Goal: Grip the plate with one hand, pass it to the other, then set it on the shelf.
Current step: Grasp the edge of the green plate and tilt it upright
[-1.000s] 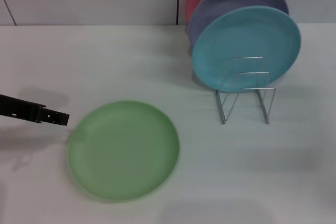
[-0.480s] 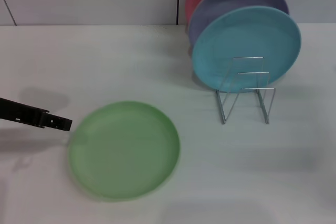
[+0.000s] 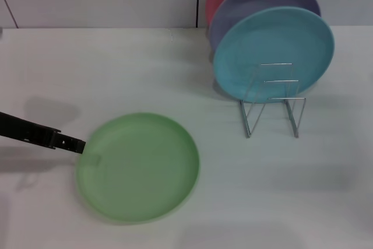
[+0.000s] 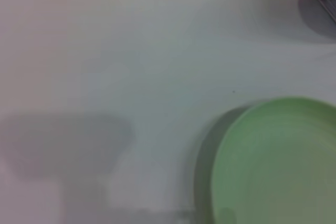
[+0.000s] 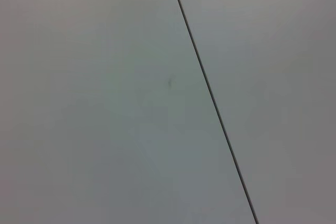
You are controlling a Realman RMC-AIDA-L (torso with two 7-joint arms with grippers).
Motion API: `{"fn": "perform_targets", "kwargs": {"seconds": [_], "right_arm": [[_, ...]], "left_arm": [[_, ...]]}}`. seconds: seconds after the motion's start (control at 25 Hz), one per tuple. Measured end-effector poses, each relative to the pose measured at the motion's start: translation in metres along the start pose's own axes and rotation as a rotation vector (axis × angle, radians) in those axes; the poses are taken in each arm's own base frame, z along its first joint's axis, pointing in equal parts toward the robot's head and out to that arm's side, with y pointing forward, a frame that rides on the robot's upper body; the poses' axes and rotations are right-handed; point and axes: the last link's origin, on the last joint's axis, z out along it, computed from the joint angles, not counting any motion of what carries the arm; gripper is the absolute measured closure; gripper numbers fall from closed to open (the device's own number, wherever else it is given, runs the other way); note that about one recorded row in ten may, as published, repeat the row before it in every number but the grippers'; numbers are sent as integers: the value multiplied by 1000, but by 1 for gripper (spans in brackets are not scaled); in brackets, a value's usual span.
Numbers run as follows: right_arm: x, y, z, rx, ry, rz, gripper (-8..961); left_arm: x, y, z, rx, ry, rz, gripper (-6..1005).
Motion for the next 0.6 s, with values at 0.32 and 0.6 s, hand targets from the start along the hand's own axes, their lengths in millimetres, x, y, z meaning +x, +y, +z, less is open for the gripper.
{"fn": "perform_targets", "kwargs": {"seconds": [0.32, 0.6], "right_arm": [[0, 1, 1, -3, -1, 0, 303], [0, 0, 1, -3, -1, -1, 303]], "left_arm": [[0, -3, 15, 6, -48, -21, 207], [0, -2, 26, -11, -76, -34, 210]]}}
